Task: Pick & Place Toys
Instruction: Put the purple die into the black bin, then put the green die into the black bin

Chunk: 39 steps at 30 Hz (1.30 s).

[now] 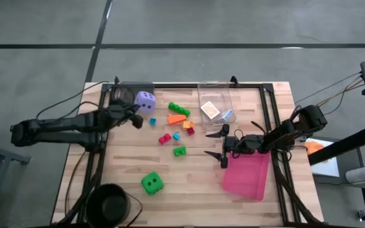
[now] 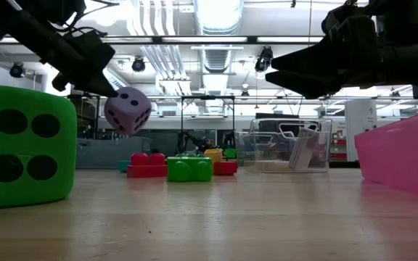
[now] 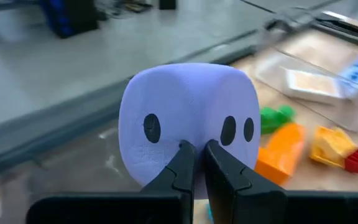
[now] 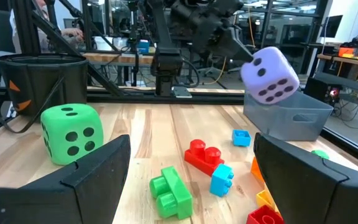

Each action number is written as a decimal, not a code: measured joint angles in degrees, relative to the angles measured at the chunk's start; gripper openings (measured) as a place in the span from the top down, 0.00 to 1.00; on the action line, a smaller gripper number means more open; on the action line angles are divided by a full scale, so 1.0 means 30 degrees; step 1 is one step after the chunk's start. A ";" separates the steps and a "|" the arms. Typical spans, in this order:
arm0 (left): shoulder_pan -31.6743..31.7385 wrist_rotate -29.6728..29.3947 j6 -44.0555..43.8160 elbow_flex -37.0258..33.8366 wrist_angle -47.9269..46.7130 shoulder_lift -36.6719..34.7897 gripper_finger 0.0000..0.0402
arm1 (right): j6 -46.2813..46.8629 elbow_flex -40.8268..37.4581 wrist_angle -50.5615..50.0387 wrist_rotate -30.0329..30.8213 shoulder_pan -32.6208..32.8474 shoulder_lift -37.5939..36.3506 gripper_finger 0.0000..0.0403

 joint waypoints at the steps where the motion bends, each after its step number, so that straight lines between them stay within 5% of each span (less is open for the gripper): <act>1: 0.0434 -0.0079 0.0087 -0.0037 0.0006 -0.0055 0.95 | -0.0003 0.0000 0.0002 -0.0005 0.0005 0.0000 0.16; 13: 0.5016 -0.0322 0.1642 -0.0074 0.0472 0.1690 0.95 | -0.0007 0.0000 0.0007 -0.0007 0.0007 0.0000 0.16; 31: 0.6034 -0.0016 0.4356 0.0458 0.2127 0.3589 0.94 | -0.0015 0.0000 0.0015 -0.0007 0.0005 0.0000 0.16; 39: 0.6034 0.4013 0.5757 0.0444 0.2657 0.3589 0.88 | 0.0015 0.0000 0.0007 -0.0007 0.0011 0.0000 0.16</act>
